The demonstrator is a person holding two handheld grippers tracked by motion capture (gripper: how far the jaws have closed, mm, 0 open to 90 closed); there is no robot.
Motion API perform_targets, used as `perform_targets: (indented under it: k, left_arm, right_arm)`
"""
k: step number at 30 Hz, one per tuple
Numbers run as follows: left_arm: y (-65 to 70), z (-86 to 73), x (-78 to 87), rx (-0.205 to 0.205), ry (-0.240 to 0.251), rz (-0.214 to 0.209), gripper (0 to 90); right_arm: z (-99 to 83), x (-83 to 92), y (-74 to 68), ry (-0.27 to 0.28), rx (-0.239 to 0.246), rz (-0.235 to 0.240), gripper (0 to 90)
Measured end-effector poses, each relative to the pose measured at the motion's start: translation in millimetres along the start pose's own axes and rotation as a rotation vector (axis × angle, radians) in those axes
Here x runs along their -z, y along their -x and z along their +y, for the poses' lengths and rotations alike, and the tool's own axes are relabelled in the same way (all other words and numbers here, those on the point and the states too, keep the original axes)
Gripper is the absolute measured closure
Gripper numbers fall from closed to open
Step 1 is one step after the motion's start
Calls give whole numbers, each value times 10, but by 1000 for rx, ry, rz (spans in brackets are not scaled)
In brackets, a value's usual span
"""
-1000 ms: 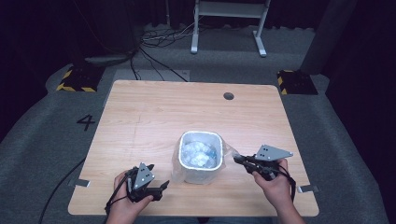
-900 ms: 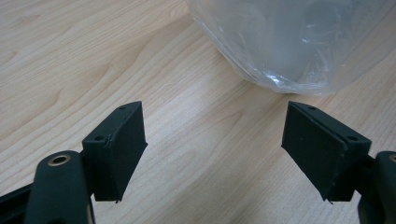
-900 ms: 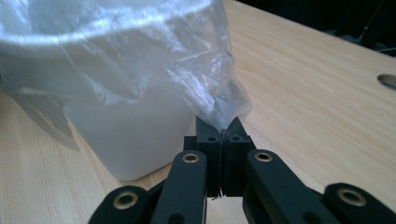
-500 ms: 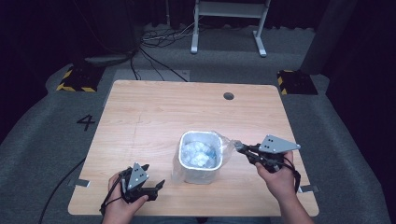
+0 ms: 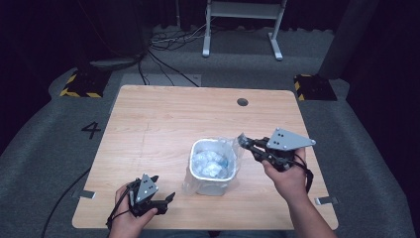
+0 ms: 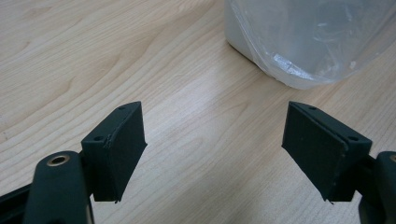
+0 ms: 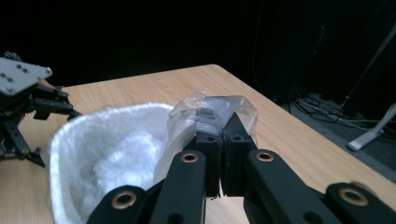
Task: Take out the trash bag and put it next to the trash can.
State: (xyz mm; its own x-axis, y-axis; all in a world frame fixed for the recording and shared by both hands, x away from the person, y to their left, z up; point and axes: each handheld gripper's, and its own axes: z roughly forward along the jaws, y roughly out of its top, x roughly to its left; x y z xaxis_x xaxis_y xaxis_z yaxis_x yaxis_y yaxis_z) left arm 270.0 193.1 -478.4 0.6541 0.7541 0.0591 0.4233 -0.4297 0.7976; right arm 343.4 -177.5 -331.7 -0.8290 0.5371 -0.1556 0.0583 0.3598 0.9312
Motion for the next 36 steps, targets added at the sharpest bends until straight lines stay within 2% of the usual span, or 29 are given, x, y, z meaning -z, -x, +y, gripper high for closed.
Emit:
perform_targets:
  k: [10, 13, 16, 19, 23, 25, 30, 36]
  left_arm:
    - [59, 6, -38, -13, -4, -29, 207]
    - [74, 0, -59, -15, -14, -32, 207]
    - [91, 4, -70, -16, -14, -40, 208]
    - [113, 9, -85, -18, -14, -45, 206]
    - [142, 17, -117, -28, -16, -55, 200]
    - [154, 28, -129, -34, -13, -58, 196]
    - [193, 66, -182, -32, -2, -86, 182]
    - [230, 108, -287, -46, -2, -104, 175]
  right_arm:
    - [281, -170, -302, 27, 83, 73, 875]
    - [290, -187, -369, 30, 92, 89, 853]
    - [232, -204, -354, 22, 80, 84, 842]
    - [165, -179, -304, 19, 51, 66, 791]
    - [102, -109, -247, 48, 11, 12, 519]
    - [78, -68, -225, 60, -1, -17, 426]
    - [-12, 99, -175, 81, -34, -71, 355]
    - [-135, 250, -127, 72, -51, -121, 335]
